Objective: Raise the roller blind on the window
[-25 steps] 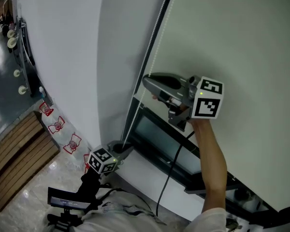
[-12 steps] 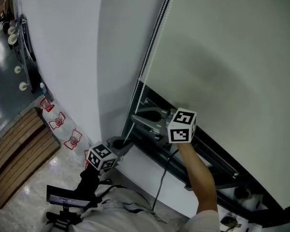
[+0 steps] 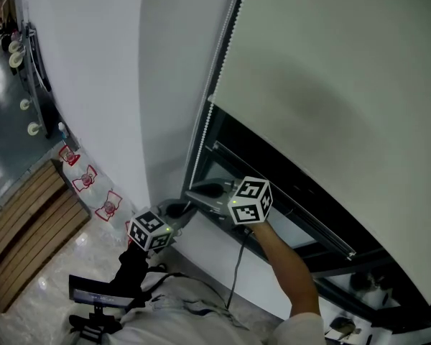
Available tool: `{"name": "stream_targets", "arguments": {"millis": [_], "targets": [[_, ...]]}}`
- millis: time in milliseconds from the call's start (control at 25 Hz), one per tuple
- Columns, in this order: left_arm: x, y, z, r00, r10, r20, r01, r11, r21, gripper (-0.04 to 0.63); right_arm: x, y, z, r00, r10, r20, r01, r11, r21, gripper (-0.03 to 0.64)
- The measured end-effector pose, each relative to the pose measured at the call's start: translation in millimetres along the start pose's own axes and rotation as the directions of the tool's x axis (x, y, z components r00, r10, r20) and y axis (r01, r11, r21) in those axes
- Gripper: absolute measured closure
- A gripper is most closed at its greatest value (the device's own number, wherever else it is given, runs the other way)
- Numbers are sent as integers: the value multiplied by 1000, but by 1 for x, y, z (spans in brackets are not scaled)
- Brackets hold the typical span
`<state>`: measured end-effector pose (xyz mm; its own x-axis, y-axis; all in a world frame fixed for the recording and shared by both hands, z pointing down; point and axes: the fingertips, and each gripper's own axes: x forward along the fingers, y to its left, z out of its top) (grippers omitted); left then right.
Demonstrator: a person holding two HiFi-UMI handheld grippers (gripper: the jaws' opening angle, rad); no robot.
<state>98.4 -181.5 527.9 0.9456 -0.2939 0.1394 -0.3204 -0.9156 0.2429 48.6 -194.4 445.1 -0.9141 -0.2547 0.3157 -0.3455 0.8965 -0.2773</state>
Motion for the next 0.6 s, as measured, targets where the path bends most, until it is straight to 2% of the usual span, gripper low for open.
{"name": "stream_targets", "arguments": {"millis": [120,240,440,520,600], "targets": [[-1,1,-1,1000,1,5,-1,1000,3,597,10,-1,-27,1000,7,-22,-6,999,50,612],[-1,1,0,1000,-2,7,2,1000,2,597,11,2,-28,999,25,31,-28,995,95,612],[-1,-1,4,1000,-3,18,3,1000,2,597,8,6,-13,998,0,65,-2,999,32,604],[0,-1,5,1000,-2,22,2,1000,2,597,4,9,2,994,12,106,-15,999,33,539],[0,0,5,1000,-2,23,1,1000,1,597,-3,10,25,989,15,146,-17,1000,17,503]]}}
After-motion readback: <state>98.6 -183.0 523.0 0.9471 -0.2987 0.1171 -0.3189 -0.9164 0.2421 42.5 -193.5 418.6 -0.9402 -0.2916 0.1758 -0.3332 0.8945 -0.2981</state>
